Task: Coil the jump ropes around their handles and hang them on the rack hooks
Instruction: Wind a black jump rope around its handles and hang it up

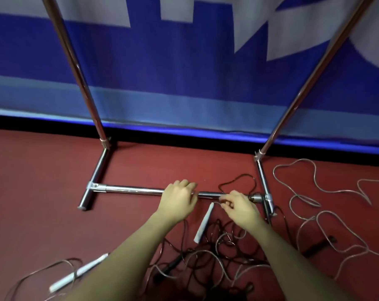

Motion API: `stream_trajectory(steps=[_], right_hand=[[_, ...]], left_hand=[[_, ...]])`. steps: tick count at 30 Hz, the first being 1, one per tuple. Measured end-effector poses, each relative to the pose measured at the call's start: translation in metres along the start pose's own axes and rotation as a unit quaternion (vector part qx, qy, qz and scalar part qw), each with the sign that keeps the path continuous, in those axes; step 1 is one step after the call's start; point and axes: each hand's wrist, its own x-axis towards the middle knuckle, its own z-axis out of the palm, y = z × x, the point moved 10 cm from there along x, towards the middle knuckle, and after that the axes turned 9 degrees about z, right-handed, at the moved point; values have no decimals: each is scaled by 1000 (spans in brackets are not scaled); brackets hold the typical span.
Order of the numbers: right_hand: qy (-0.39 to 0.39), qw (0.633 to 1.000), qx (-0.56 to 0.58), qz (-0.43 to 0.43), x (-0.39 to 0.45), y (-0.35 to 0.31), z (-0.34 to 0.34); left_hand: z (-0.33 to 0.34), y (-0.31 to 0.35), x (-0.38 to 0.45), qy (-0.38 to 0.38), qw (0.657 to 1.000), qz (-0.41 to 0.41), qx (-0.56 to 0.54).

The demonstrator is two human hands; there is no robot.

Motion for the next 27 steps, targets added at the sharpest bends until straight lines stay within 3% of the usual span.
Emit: stream_trajectory(steps=[2,7,11,14,16,18,20,23,27], right_hand=[[-36,998,-48,-2,-1,18,28],[-32,988,-135,-64,-3,29,68],[33,980,-168,-103,-3,21,71],[116,965,-178,-151,-6,14,60],[152,961,-145,-180,-11,7,46],[146,975,-71,-150,-6,11,34],[72,991,102,-49,2,19,22],[-4,918,390,70,5,15,-2],[-102,814,566,85,-5,-28,-39]], left_hand=[[40,5,-6,-52,998,22,0],[106,27,-20,-69,990,85,84],[140,36,-24,-147,981,89,94],[133,46,-15,-112,985,85,97],[118,45,-8,-107,992,37,63],[106,26,-3,-96,994,-53,-6],[79,16,4,-72,984,-104,-122],[18,11,23,-5,944,-118,-307],[-67,25,32,18,798,-140,-586]])
